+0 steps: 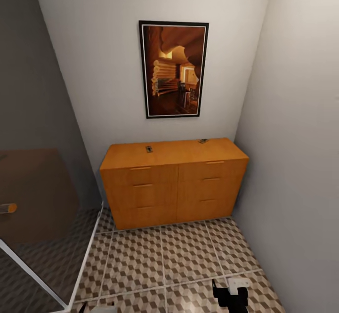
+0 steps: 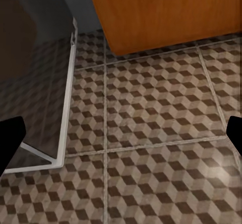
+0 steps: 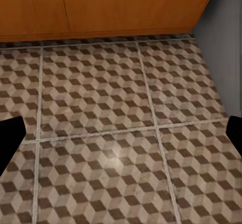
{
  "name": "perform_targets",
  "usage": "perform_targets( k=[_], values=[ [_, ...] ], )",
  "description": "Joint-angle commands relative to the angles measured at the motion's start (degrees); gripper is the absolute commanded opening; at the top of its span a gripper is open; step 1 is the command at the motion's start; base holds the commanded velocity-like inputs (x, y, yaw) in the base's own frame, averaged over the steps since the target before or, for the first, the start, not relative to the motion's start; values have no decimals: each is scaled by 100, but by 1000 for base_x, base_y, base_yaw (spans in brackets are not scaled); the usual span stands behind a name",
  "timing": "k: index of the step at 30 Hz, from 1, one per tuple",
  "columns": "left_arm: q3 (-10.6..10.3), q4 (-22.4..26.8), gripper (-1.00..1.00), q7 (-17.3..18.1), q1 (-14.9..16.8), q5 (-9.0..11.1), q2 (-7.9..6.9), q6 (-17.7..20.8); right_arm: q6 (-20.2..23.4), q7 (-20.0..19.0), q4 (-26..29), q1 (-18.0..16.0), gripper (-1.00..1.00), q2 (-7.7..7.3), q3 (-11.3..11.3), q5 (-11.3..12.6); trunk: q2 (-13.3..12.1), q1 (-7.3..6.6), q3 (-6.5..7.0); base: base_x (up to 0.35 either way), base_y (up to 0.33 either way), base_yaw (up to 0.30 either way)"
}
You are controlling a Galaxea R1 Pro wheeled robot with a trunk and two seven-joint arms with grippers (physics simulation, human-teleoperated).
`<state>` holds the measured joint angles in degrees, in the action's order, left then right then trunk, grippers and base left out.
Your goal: Take the four mousetraps from the cabinet in the bathroom and place them on the bathroom floor. Make sure all four end up on the same floor surface, and ensure that at least two of them are either under or directly next to the same bathroom sink.
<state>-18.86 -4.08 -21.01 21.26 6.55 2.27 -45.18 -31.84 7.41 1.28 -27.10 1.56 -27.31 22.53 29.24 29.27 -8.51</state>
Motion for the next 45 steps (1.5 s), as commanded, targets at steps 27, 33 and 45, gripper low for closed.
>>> perform_targets(
  k=[27, 33, 45],
  values=[
    [-23, -3, 100, -51, 10, 65, 237, -26, 923, 41, -5, -5, 100, 33, -47, 16, 10, 3, 10, 0, 0, -13],
    [-9, 6, 100, -50, 10, 65, 257, 10, 969, 33, -5, -5, 100, 46, -54, 15, 10, 3, 10, 0, 0, 0],
    [-7, 1178, 100, -50, 10, 57, 266, 2100, 978, 33, -5, -5, 100, 41, -51, 15, 10, 3, 10, 0, 0, 0]
  ],
)
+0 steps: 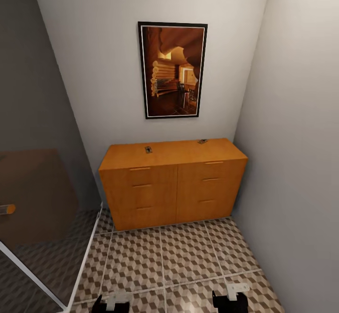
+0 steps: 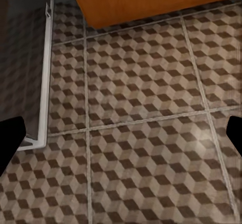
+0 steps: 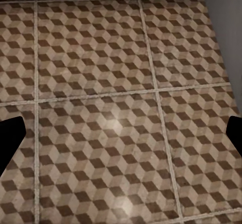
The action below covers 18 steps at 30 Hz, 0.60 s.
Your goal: Take the four mousetraps from the cabinet in the bathroom and place them on the bathroom floor. Make sure all four end up on the same floor surface, and ensure that at least two of them are either under or directly next to the same bathroom sink.
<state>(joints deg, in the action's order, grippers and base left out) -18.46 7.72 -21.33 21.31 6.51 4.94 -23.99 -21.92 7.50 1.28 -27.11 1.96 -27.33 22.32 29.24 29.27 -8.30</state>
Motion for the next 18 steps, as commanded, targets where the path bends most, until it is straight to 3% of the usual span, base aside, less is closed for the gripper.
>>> perform_targets(
  k=[1, 7, 11, 13, 16, 17, 18],
  values=[
    [-48, 95, 100, -19, 5, 64, -1, 86, -14, 24, -5, -5, 100, 3, -50, 36, 10, 2, -11, 0, 0, 0],
    [-38, 1110, 100, -12, 5, 62, 2, 1097, -14, 24, -5, -5, 100, 1, -49, 36, 10, 2, -11, 0, 0, 0],
    [-41, 2381, 100, -11, 5, 61, -1, 2273, -14, 24, -5, -5, 100, 4, -50, 36, 10, 2, -11, 0, 0, 0],
    [-42, 2788, 100, -11, 5, 61, -1, 2626, -14, 24, -5, -3, 100, 5, -51, 36, 10, 2, -11, 0, 0, 0],
    [-37, 4045, 100, -11, 5, 61, 4, 3788, -14, 24, -5, -4, 100, 5, -47, 36, 10, 2, -11, 0, 0, 0],
    [-37, 4252, 100, -11, 5, 61, 4, 3986, -14, 24, -5, -4, 100, 4, -47, 36, 10, 2, -11, 0, 0, 0],
    [-36, 5032, 100, -6, 5, 61, 6, 4718, -14, 24, -5, -5, 100, 5, -49, 36, 10, 2, -11, 0, 0, 0]
  ],
)
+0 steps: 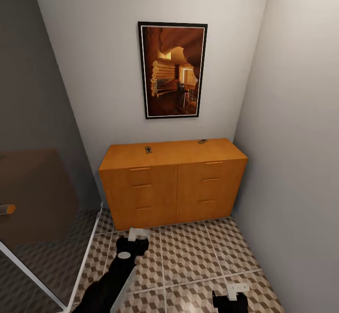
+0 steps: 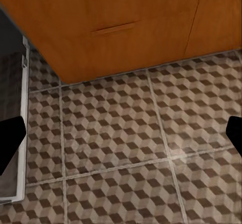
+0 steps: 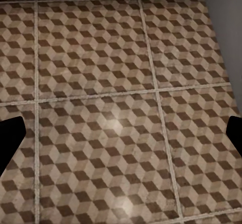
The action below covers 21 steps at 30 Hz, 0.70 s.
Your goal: Take the four mousetraps from the cabinet in the bathroom and place them on the bathroom floor. Make sure all four end up on the same floor surface, and ensure that at least two of them are either under or directly next to the same bathroom sink.
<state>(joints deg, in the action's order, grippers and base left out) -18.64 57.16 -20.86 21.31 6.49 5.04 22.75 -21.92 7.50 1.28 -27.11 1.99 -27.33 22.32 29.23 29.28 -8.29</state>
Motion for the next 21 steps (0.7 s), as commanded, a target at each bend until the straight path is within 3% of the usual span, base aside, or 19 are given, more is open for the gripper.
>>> perform_targets(
  k=[1, 3, 9, 18, 21],
  values=[
    [-17, 264, 100, -52, 5, 63, -4, 204, -14, 24, -5, -5, 100, 2, -50, 35, 11, 2, -12, 0, 0, 0],
    [-17, 750, 100, -51, 5, 63, 0, 608, -14, 24, -5, -5, 100, 3, -52, 35, 11, 2, -12, 0, 0, 0],
    [-24, 1701, 100, -52, 5, 60, 50, 1263, -14, 24, -5, -5, 100, 1, -49, 35, 11, 2, -12, 0, 0, 0],
    [-25, 2537, 100, -51, 10, 47, 204, 2122, -14, 24, -5, -5, 100, 3, -49, 35, 11, 2, -12, 0, 0, 0],
    [-25, 2743, 100, -52, 19, 46, 258, 2243, -14, 24, -5, -5, 100, 2, -46, 35, 11, 2, -12, 0, 0, 0]
  ],
)
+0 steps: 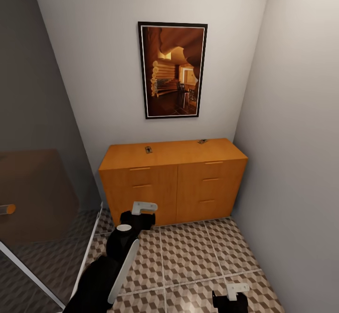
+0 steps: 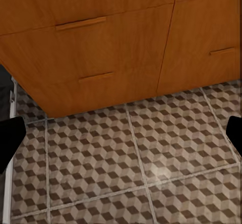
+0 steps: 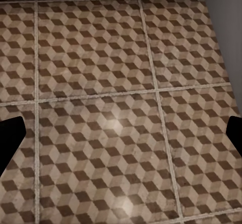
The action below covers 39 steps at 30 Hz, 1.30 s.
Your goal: Take the four mousetraps from the cabinet in the bathroom and place them on the bathroom floor. Make sure all four end up on the same floor surface, and ensure that at least two of them are either under or directly next to the same bathroom sink.
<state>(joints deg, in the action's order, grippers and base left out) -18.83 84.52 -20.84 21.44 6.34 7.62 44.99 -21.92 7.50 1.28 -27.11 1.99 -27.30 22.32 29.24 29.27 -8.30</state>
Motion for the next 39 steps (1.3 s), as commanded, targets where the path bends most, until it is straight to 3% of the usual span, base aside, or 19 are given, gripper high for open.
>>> perform_targets(
  k=[1, 10, 20, 23, 29, 33, 37, 39],
  values=[
    [-6, 48, 100, -56, 8, 60, 9, 36, -14, 24, -5, -5, 100, 2, -49, 36, 10, 3, -11, 0, 0, 0],
    [-6, 392, 100, -56, 46, 57, 40, 110, -14, 24, -5, -5, 100, 3, -53, 36, 10, 3, -11, 0, 0, 0],
    [4, 426, 100, -25, 45, 55, -307, 107, -14, 24, -5, -4, 100, 3, -50, 36, 10, 3, -11, 0, 0, 0],
    [15, 431, 100, -24, 44, 48, -265, 110, -14, 21, -3, -4, 100, 5, -52, 40, 10, 3, -11, 0, 0, 0],
    [25, 416, 100, -40, 131, 21, -30, 290, -14, 17, -4, -5, 100, 6, -49, 40, 10, 3, -11, 0, 0, 0],
    [28, 348, 100, -45, 608, 26, 23, 866, -14, 21, -4, -5, 100, -11, -48, 37, 10, 3, -11, 0, 0, 0],
    [36, 70, 100, -57, 1624, 59, 66, 1174, -13, 20, -4, -5, 100, 8, -51, 42, 10, 3, -11, 0, 0, 0],
    [40, -21, 100, -58, 1879, 73, 77, 1207, -14, 18, -4, -5, 100, 18, -53, 43, 10, 3, -11, 0, 0, 0]
  ],
)
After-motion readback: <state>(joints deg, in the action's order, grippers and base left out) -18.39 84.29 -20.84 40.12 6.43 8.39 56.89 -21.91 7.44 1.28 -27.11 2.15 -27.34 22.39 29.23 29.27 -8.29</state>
